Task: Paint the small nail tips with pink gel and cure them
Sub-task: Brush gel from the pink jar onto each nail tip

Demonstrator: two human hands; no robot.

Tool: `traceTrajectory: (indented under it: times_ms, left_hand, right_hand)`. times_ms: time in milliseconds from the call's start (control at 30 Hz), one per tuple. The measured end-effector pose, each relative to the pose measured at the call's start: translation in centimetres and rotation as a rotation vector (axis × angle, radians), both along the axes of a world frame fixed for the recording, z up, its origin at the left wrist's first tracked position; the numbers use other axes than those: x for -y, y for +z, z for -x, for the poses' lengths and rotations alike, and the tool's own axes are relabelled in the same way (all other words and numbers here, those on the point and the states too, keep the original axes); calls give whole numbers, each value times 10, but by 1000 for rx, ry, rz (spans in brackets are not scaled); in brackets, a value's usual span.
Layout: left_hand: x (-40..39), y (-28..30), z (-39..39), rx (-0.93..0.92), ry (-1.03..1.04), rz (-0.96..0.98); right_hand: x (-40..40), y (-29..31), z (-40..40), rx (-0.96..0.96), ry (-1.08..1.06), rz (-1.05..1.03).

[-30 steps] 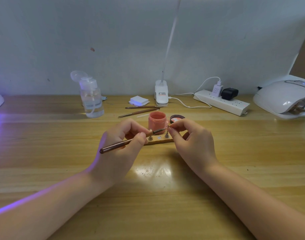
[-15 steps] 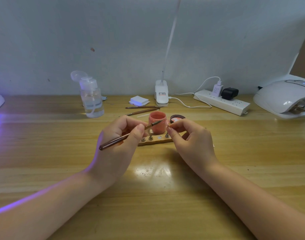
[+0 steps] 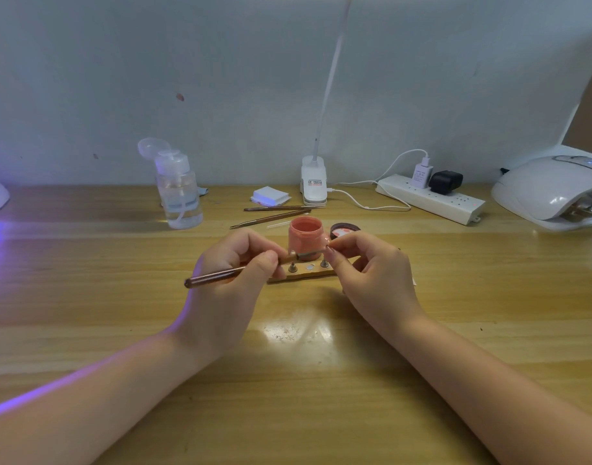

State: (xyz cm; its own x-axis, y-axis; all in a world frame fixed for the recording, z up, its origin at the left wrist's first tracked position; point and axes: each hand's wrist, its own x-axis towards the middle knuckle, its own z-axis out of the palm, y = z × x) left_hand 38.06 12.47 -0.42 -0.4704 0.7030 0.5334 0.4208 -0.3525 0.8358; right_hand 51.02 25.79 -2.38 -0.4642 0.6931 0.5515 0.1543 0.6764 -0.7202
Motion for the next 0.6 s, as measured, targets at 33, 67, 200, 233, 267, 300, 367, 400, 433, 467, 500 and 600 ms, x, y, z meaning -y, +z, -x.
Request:
traceTrajectory:
  times_ms: [33,67,200,233,267,300,367,400,433,467,500,600]
  left_hand:
    - [0,0,0,-1,-5,-9]
    - [1,0,1,1,-1,-18]
    - [-1,-1,1,15,32,-10]
    - [-1,-1,1,25,20,-1]
    - [-1,0,0,28,4,5]
    - [-1,0,0,19,-4,3]
    - [0,1,-1,-1,0,-23]
    - [1,1,-1,1,10,-33]
    - [1,1,0,6,23,-36]
    - [0,0,0,12,35,-31]
    - [0,0,-1,13,42,-22]
    - [0,1,-2,12,10,1]
  right_hand:
    - [0,0,0,0,0,0]
    - [0,0,0,0,0,1]
    - [0,-1,0,4,1,1]
    - [0,-1,0,5,-1,0]
    - [0,-1,0,3,-3,1]
    - [0,-1,0,0,-6,4]
    - [-1,-1,0,-1,-7,4]
    - [0,-1,0,3,-8,0]
    - [0,-1,0,8,-10,-6]
    - [0,-1,0,13,-14,-15]
    - [0,-1,0,17,-17,-24]
    - [0,-1,-1,32,-25,-37]
